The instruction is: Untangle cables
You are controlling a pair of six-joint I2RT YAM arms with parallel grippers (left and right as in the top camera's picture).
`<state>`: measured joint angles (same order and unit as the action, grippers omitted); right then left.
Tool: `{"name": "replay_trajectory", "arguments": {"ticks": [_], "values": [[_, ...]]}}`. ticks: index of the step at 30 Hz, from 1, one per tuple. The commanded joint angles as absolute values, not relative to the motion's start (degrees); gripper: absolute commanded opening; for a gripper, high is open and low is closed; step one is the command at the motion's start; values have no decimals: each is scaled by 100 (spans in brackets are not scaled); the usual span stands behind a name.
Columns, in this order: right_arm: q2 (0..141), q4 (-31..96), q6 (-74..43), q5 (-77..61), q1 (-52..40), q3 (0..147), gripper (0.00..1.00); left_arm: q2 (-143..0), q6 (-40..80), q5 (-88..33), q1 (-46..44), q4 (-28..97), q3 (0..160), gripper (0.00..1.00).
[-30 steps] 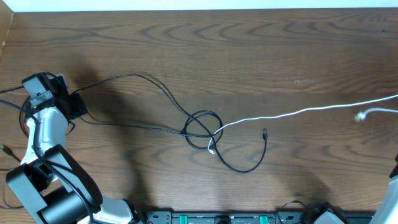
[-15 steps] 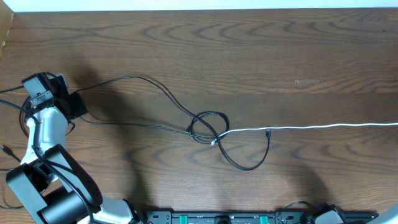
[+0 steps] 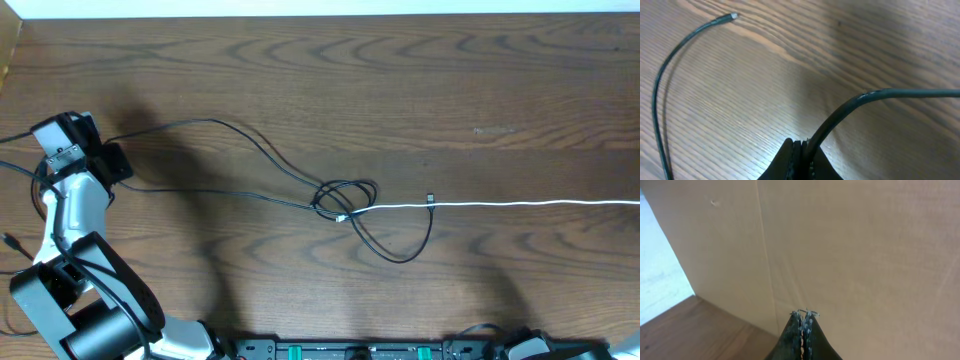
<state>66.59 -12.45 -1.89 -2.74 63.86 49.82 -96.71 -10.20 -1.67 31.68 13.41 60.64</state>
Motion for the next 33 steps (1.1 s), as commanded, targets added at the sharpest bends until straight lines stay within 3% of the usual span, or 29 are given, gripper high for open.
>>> {"name": "replay_trajectory", "arguments": {"ticks": [1, 7, 13, 19, 25, 31, 33], "values": [[6676, -976, -207, -760, 6423, 5041, 1, -9668, -652, -899, 3229, 1308, 6012, 7], [6678, -694, -207, -2416, 6106, 5041, 1, -9668, -650, -4014, 2676, 1315, 6012, 7], [6678, -534, -47, -2416, 5540, 5041, 1, -9666, -617, -4383, 1374, 1166, 6012, 7], [6678, -471, 8, -2414, 5144, 5041, 1, -9627, 390, -4978, 261, -62, 6178, 7], [6678, -176, 99, -2412, 5052, 5041, 1, -9485, 2816, -5966, -67, -3238, 6283, 7], [6772, -16, 141, -2414, 5052, 5041, 1, -9459, 5732, -6278, -49, -8086, 6316, 8], [6869, -16, 143, -2381, 5052, 5041, 1, -9378, 6125, -6276, 75, -8355, 6337, 7]]}}
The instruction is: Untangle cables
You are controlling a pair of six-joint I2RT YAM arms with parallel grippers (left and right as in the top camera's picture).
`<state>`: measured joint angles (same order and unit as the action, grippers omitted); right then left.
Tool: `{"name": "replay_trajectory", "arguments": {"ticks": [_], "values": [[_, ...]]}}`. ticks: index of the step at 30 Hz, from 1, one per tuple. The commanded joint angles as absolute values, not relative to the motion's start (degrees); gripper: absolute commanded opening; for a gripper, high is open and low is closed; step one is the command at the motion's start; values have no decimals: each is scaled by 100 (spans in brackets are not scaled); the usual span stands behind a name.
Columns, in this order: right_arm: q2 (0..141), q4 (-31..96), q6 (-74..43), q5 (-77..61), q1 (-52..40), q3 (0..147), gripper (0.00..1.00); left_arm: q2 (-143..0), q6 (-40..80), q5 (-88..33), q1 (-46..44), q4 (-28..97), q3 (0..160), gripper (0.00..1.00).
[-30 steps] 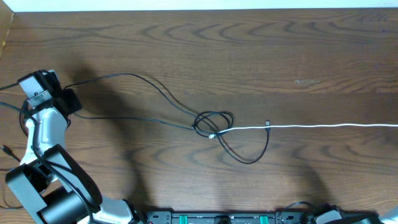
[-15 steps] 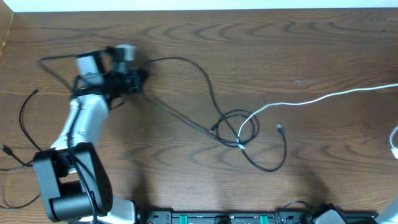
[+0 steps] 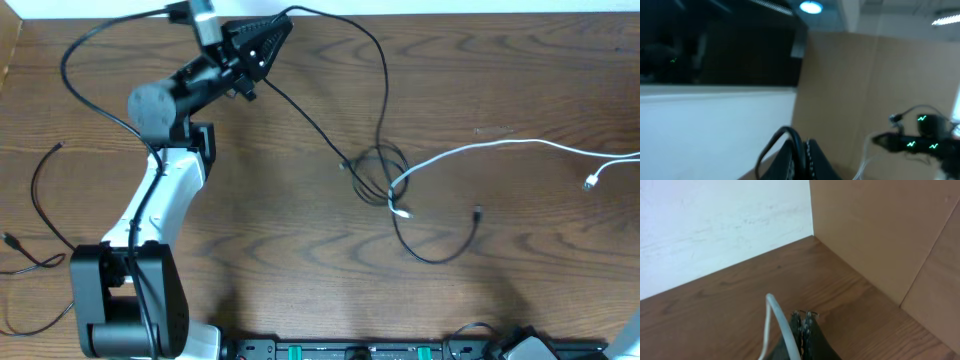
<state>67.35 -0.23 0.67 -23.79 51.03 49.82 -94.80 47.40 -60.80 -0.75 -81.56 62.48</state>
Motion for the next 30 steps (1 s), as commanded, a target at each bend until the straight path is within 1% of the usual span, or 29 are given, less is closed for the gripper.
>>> {"name": "replay_trajectory", "arguments": {"ticks": [1, 2, 5, 6, 7, 8, 11, 13, 14, 17, 20, 23, 30], "values": [[6910, -16, 143, -2274, 5054, 5041, 1, -9354, 6167, -6281, 134, -8315, 6337, 7], [6952, -16, 143, -2095, 5054, 5041, 1, -9336, 6187, -6285, 198, -8300, 6337, 7], [7085, 75, 126, -847, 5059, 5041, 1, -9247, 6292, -6322, 489, -8300, 6340, 7], [7107, 130, -1, -233, 5059, 5041, 1, -9220, 6292, -6366, 578, -8300, 6340, 7], [7142, 242, -344, 899, 5092, 5041, 1, -9181, 6294, -6429, 727, -8300, 6340, 7], [7164, 327, -572, 1675, 5155, 5041, 1, -9155, 6296, -6497, 854, -8300, 6340, 7], [7170, 510, -886, 2512, 5430, 5041, 1, -9105, 6445, -6576, 1247, -8300, 6340, 8], [7168, 663, -1350, 2438, 5800, 5041, 1, -9091, 6447, -6646, 1688, -8300, 6340, 7], [7170, 718, -1507, 2128, 6034, 5041, 1, -9091, 6493, -6650, 1984, -8237, 6340, 7], [7170, 733, -1605, 1435, 6440, 5041, 1, -9091, 6525, -6729, 2609, -7874, 6340, 7], [7168, 735, -1653, 1243, 6558, 5041, 1, -9094, 6523, -7061, 3041, -7644, 6337, 7], [7170, 762, -1673, 1118, 6556, 5041, 1, -9094, 6519, -7290, 3284, -7647, 6337, 7], [7170, 849, -1780, 1319, 6576, 5041, 1, -9094, 6353, -7251, 3981, -7424, 6337, 7]]}}
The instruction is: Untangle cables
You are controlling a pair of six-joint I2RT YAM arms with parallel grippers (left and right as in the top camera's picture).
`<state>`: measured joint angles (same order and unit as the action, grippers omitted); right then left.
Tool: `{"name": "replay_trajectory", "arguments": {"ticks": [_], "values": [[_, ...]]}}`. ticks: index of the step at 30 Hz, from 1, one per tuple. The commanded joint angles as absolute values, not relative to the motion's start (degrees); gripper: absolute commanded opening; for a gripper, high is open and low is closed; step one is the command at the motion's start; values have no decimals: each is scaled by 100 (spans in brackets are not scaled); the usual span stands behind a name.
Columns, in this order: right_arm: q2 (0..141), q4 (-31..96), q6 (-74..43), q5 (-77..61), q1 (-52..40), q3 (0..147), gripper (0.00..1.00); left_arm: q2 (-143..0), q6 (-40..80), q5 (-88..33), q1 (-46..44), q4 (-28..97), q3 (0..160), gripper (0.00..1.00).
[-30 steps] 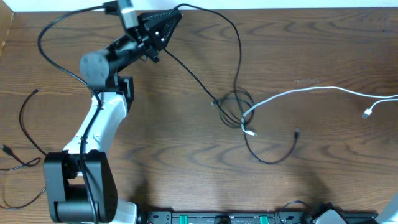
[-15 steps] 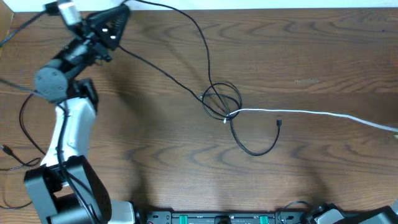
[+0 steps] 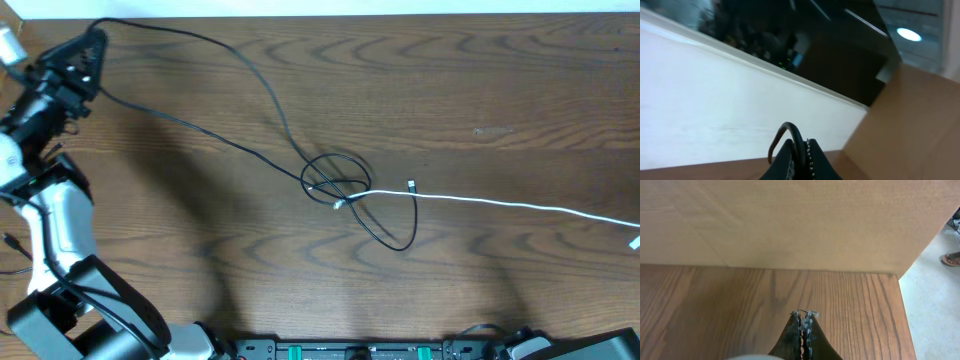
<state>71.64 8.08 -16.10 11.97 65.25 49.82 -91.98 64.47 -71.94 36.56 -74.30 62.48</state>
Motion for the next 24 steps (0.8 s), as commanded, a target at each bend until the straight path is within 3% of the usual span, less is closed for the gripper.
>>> {"name": "replay_trajectory", "arguments": {"ticks": [1, 16, 20, 24], "values": [[7170, 884, -1850, 1321, 6576, 5041, 1, -9094, 6353, -7253, 4053, -7400, 6337, 8], [7183, 1105, -1994, 1732, 6573, 5041, 1, -9096, 6152, -7179, 4856, -6982, 6337, 8], [7218, 1098, -2058, 1223, 6567, 5041, 1, -9096, 6154, -7185, 4856, -6960, 6337, 7], [7216, 1094, -2082, 432, 6202, 5041, 1, -9096, 6462, -7481, 4307, -6965, 6337, 7]]}}
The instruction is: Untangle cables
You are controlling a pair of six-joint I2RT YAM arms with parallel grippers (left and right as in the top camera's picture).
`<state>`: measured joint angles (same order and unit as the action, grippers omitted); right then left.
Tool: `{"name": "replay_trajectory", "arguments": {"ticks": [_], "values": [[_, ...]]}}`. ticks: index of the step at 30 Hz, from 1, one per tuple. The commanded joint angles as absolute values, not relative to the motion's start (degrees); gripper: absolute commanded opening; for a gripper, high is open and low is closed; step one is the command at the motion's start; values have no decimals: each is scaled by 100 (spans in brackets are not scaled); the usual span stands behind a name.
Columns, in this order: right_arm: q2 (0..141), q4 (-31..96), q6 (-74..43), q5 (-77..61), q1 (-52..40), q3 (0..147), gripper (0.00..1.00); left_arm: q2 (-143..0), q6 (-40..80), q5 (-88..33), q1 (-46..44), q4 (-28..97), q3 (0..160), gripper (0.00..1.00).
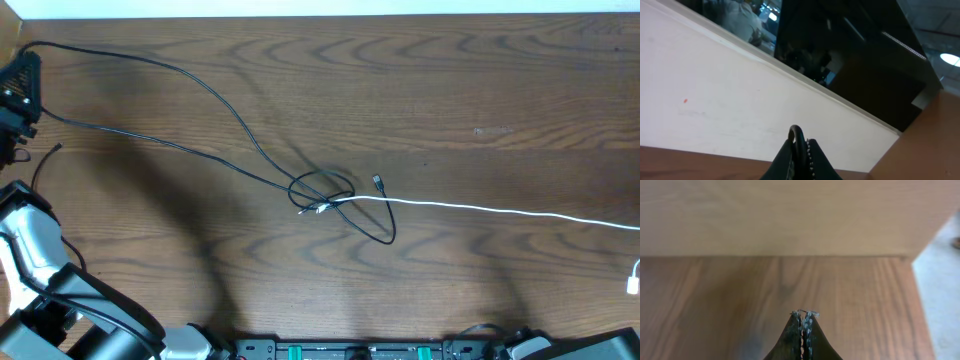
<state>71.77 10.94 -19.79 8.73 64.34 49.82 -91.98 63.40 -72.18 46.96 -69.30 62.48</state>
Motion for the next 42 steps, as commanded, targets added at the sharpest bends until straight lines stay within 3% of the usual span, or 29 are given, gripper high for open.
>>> {"name": "replay_trajectory", "arguments": {"ticks": [1, 6, 17, 23, 30, 36, 42], "values": [[7216, 1096, -2075, 436, 6001, 5041, 1, -9096, 6458, -7529, 4112, -6965, 6337, 7], [7216, 1066, -1997, 819, 5186, 5041, 1, -9096, 6436, -7548, 3199, -6967, 6337, 8], [7218, 764, -499, 1140, 3284, 5041, 1, -9096, 6375, -7557, 1031, -6967, 6337, 7], [7223, 523, -530, 1142, 2445, 5041, 1, -9096, 6364, -8014, -589, -6967, 6337, 8], [7223, 139, -1092, 454, 2097, 5041, 1, -9096, 5363, -9015, -2104, -6934, 6318, 7], [7225, -158, -1111, 51, 2093, 5041, 1, -9122, 4445, -9013, -2550, -6921, 6195, 8], [7223, -178, -1149, 45, 2095, 5041, 1, -9408, 4351, -9011, -2550, -6919, 6193, 7]]}}
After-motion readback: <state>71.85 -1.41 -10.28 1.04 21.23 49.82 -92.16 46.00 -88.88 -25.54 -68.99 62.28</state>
